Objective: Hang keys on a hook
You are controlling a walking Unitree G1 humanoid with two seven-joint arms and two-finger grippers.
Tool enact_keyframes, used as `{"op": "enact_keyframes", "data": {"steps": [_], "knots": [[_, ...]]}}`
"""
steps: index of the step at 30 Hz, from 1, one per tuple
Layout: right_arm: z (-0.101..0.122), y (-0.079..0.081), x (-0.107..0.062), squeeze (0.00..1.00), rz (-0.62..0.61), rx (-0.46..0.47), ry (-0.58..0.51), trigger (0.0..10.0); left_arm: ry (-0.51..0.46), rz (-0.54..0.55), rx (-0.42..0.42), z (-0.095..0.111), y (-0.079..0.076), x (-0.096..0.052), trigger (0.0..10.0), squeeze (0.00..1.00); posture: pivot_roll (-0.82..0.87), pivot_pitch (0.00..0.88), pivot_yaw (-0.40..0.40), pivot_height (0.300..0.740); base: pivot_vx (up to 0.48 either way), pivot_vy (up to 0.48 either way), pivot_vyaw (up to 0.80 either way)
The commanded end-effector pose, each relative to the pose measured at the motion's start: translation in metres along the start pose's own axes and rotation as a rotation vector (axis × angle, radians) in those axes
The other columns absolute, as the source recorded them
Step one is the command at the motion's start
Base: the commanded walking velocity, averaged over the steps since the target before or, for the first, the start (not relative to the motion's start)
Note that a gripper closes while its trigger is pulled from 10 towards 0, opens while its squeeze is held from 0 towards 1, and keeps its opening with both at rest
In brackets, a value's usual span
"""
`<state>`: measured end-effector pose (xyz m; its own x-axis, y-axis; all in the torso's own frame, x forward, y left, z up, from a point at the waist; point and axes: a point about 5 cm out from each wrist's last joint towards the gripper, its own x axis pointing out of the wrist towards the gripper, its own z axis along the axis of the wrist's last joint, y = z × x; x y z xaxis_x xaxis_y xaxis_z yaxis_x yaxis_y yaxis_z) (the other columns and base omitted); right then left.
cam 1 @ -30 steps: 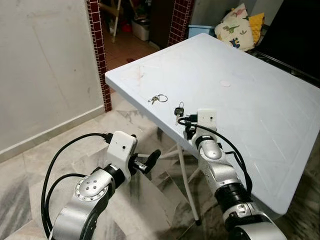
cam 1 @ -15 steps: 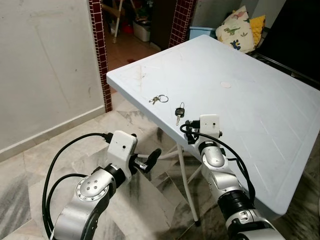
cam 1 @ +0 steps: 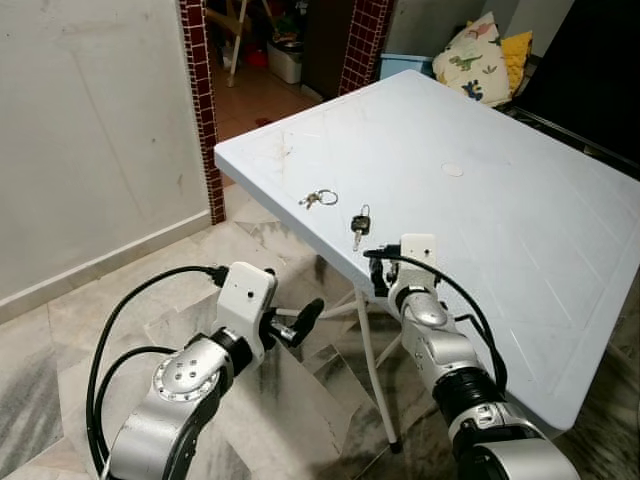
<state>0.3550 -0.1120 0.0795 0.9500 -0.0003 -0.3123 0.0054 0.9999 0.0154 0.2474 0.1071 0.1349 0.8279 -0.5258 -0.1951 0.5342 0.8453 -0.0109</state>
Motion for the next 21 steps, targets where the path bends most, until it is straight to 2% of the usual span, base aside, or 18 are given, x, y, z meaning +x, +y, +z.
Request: {"op": "enact_keyframes", "data": {"steps": [1,2,3,5,6,7,9,10,21], "knots": [[0.0015,-0.0016,0.0021,0.00,-0.013,0.009,0.019,8.3,0.001,-0.008,0.011,0.0003,-0.0030,0.0022,10.0,0.00,0.14,0.039,-0.134,0.740,0.000,0.000,0.00],[0.0019,-0.0016,0.0024,0.00,-0.016,0.007,0.020,8.3,0.000,-0.008,0.010,0.0005,-0.0031,0.0022,10.0,0.00,0.14,0.039,-0.134,0.740,0.000,0.000,0.00],[0.0022,-0.0022,0.0027,0.00,-0.023,0.010,0.023,7.0,0.000,-0.008,0.010,0.0005,-0.0032,0.0023,10.0,0.00,0.14,0.039,-0.134,0.740,0.000,0.000,0.00],[0.0023,-0.0028,0.0032,0.00,-0.030,0.020,0.027,7.2,0.001,-0.007,0.010,0.0003,-0.0031,0.0021,10.0,0.00,0.14,0.039,-0.134,0.740,0.000,0.000,0.00],[0.0022,-0.0030,0.0035,0.00,-0.030,0.027,0.030,8.1,0.003,-0.007,0.011,-0.0003,-0.0029,0.0018,10.0,0.00,0.14,0.039,-0.134,0.740,0.000,0.000,0.00],[0.0021,-0.0033,0.0039,0.00,-0.030,0.032,0.033,8.3,0.005,-0.006,0.012,-0.0009,-0.0026,0.0013,10.0,0.00,0.14,0.039,-0.134,0.740,0.000,0.000,0.00],[0.0007,-0.0041,0.0047,0.00,-0.035,0.063,0.049,4.1,0.010,-0.008,0.015,-0.0019,-0.0019,0.0003,10.0,0.00,0.14,0.039,-0.134,0.740,0.000,0.000,0.00],[-0.0001,-0.0039,0.0051,0.00,-0.037,0.087,0.060,0.0,0.012,-0.008,0.018,-0.0018,-0.0018,0.0002,10.0,0.00,0.15,0.042,-0.131,0.740,0.000,0.000,0.00],[-0.0021,-0.0033,0.0060,0.00,-0.048,0.151,0.093,0.0,0.012,-0.012,0.016,-0.0007,-0.0033,0.0003,10.0,0.00,0.15,0.047,-0.129,0.740,0.000,0.000,0.00]]}}
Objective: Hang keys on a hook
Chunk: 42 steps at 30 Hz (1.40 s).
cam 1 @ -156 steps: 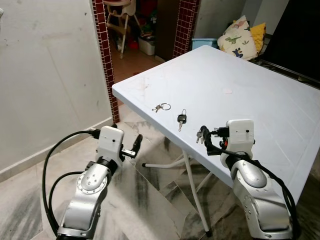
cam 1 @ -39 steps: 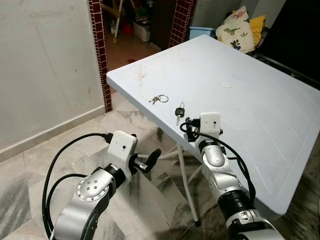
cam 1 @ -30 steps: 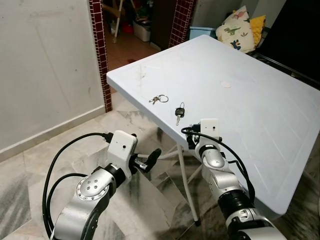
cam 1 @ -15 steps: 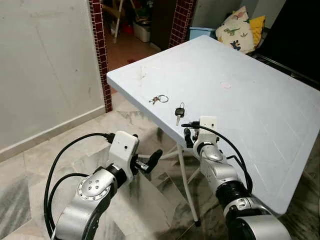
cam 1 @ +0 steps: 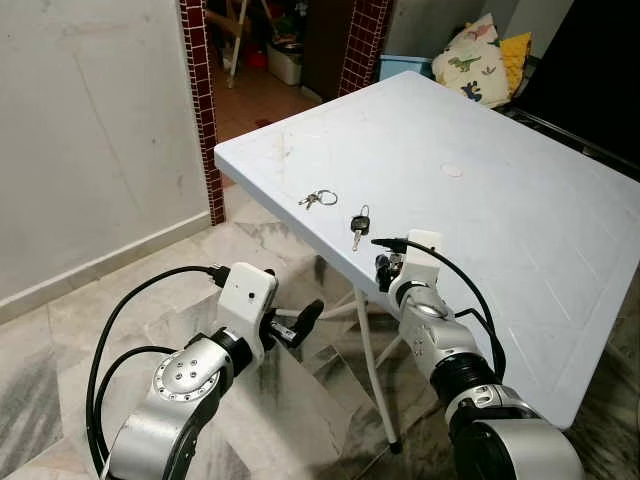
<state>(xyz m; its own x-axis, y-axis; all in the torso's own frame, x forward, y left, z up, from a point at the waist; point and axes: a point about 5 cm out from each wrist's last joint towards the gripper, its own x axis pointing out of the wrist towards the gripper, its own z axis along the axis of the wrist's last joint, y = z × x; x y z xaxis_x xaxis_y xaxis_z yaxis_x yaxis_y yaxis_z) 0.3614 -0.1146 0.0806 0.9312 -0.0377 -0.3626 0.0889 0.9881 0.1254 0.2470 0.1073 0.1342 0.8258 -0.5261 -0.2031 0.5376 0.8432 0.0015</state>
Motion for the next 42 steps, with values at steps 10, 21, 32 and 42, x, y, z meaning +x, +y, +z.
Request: {"op": "enact_keyframes", "data": {"steps": [10,21,32,42], "knots": [[-0.011,0.001,0.000,0.00,0.021,0.014,0.076,0.0,0.003,-0.014,0.006,0.001,-0.003,0.001,10.0,0.00,0.15,0.047,-0.125,0.740,0.000,0.000,0.00],[-0.016,0.001,-0.001,0.00,0.036,0.006,0.095,0.0,0.010,-0.166,-0.014,0.002,-0.020,-0.002,10.0,0.00,0.15,0.046,-0.126,0.740,0.000,0.000,0.00],[-0.018,0.000,-0.001,0.00,0.039,0.003,0.100,0.0,0.017,-0.181,-0.002,0.001,-0.021,-0.002,10.0,0.00,0.15,0.041,-0.123,0.740,0.000,0.000,0.00],[-0.007,-0.014,-0.001,0.00,0.007,-0.031,-0.010,0.0,-0.017,-0.055,0.025,0.005,-0.003,0.001,10.0,0.00,0.16,0.030,-0.117,0.740,0.000,0.000,0.00]]}}
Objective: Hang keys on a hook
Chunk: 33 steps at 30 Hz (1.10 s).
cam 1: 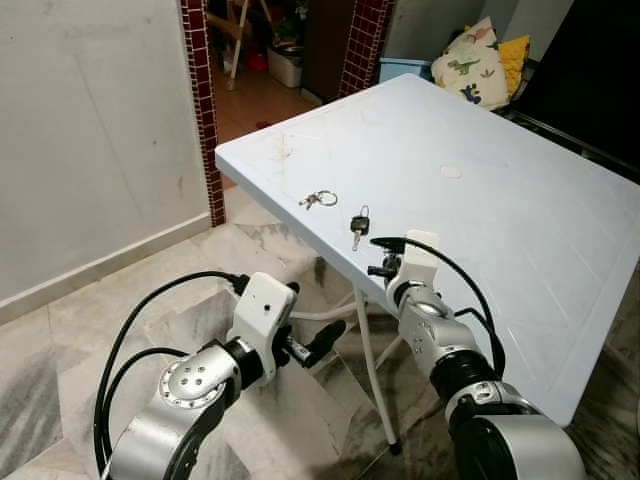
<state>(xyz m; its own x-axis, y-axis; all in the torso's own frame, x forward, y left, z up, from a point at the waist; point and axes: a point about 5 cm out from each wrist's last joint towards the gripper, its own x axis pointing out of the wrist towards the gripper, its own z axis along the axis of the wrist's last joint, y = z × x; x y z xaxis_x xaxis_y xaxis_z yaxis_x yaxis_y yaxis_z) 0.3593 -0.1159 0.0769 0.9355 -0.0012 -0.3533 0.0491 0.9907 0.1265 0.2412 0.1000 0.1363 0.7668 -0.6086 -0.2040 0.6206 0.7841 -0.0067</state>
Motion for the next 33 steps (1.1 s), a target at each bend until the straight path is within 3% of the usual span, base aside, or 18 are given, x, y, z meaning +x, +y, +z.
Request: {"op": "enact_keyframes", "data": {"steps": [1,3,12,19,26,27,28,29,33], "knots": [[0.001,-0.016,-0.002,0.00,-0.036,-0.023,-0.037,0.0,-0.032,0.083,0.015,0.005,0.012,0.002,10.0,0.00,0.16,0.030,-0.117,0.740,0.000,0.000,0.00],[0.015,-0.018,-0.004,0.00,-0.014,-0.048,-0.141,0.0,-0.065,0.136,0.024,0.010,0.021,0.004,10.0,0.00,0.16,0.017,-0.114,0.740,0.000,0.000,0.00],[0.050,-0.023,-0.021,0.00,0.019,-0.135,-0.373,0.0,-0.151,0.268,0.049,0.024,0.040,0.010,10.0,0.00,0.14,0.000,-0.104,0.740,0.000,0.000,0.00],[0.067,-0.029,-0.041,0.00,0.017,-0.158,-0.479,0.0,-0.195,0.308,0.052,0.029,0.043,0.014,10.0,0.00,0.14,0.000,-0.098,0.740,0.000,0.000,0.00],[0.072,-0.044,-0.074,0.00,-0.019,-0.200,-0.547,0.0,-0.237,0.338,0.042,0.033,0.046,0.017,10.0,0.00,0.11,0.000,-0.084,0.740,0.000,0.000,0.00],[0.071,-0.047,-0.083,0.00,-0.029,-0.188,-0.544,2.3,-0.243,0.348,0.043,0.033,0.047,0.019,10.0,0.00,0.11,0.000,-0.083,0.740,0.000,0.000,0.00],[0.069,-0.051,-0.088,0.00,-0.042,-0.178,-0.535,8.6,-0.245,0.355,0.042,0.034,0.048,0.020,10.0,0.00,0.10,0.000,-0.081,0.740,0.000,0.000,0.00],[0.069,-0.051,-0.089,0.00,-0.045,-0.176,-0.528,10.0,-0.245,0.356,0.041,0.034,0.048,0.021,10.0,0.00,0.09,0.000,-0.076,0.740,0.000,0.000,0.00],[0.070,-0.056,-0.099,0.00,-0.067,-0.182,-0.538,10.0,-0.252,0.363,0.033,0.035,0.047,0.026,10.0,0.00,0.08,0.000,-0.066,0.740,0.000,0.000,0.00]]}}
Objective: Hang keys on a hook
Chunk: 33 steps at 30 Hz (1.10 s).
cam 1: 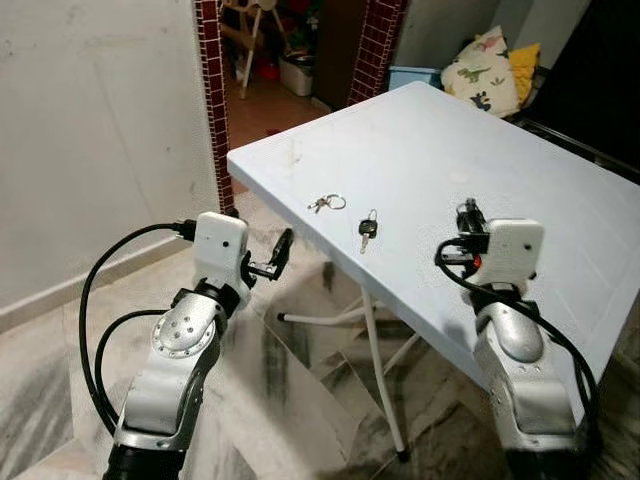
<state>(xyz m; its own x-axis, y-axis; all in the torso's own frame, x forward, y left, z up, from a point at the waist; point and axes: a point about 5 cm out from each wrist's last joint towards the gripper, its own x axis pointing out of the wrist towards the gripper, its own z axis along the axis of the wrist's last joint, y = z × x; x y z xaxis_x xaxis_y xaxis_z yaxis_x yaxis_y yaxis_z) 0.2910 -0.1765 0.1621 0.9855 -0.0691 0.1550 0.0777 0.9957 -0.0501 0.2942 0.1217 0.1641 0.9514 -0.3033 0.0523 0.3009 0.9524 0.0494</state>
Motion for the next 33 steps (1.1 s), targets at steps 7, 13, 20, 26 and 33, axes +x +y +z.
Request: {"op": "enact_keyframes", "data": {"steps": [7,13,20,26,33], "knots": [[0.016,-0.004,-0.010,0.00,-0.030,-0.008,-0.009,10.0,-0.005,-0.032,-0.025,-0.001,-0.018,0.007,10.0,0.00,0.06,0.000,-0.049,0.740,0.000,0.000,0.46],[0.017,-0.002,-0.009,0.00,-0.022,-0.001,0.004,10.0,-0.002,-0.014,-0.024,-0.002,-0.016,0.007,10.0,0.00,0.06,0.000,-0.049,0.740,0.000,0.000,0.80],[0.020,0.000,-0.006,0.00,-0.007,0.002,0.012,10.0,0.007,0.029,-0.031,-0.003,-0.014,0.006,10.0,0.00,0.07,0.000,-0.070,0.740,0.000,0.000,0.80],[0.024,0.002,-0.005,0.00,0.006,0.005,0.006,10.0,-0.016,0.018,-0.007,-0.002,-0.015,0.007,10.0,0.00,0.07,0.000,-0.074,0.740,0.000,0.000,0.80],[0.023,0.004,-0.005,0.00,0.017,0.013,0.014,10.0,-0.010,0.012,-0.023,-0.003,-0.018,0.006,10.0,0.00,0.07,0.000,-0.079,0.740,0.000,0.000,0.79]]}}
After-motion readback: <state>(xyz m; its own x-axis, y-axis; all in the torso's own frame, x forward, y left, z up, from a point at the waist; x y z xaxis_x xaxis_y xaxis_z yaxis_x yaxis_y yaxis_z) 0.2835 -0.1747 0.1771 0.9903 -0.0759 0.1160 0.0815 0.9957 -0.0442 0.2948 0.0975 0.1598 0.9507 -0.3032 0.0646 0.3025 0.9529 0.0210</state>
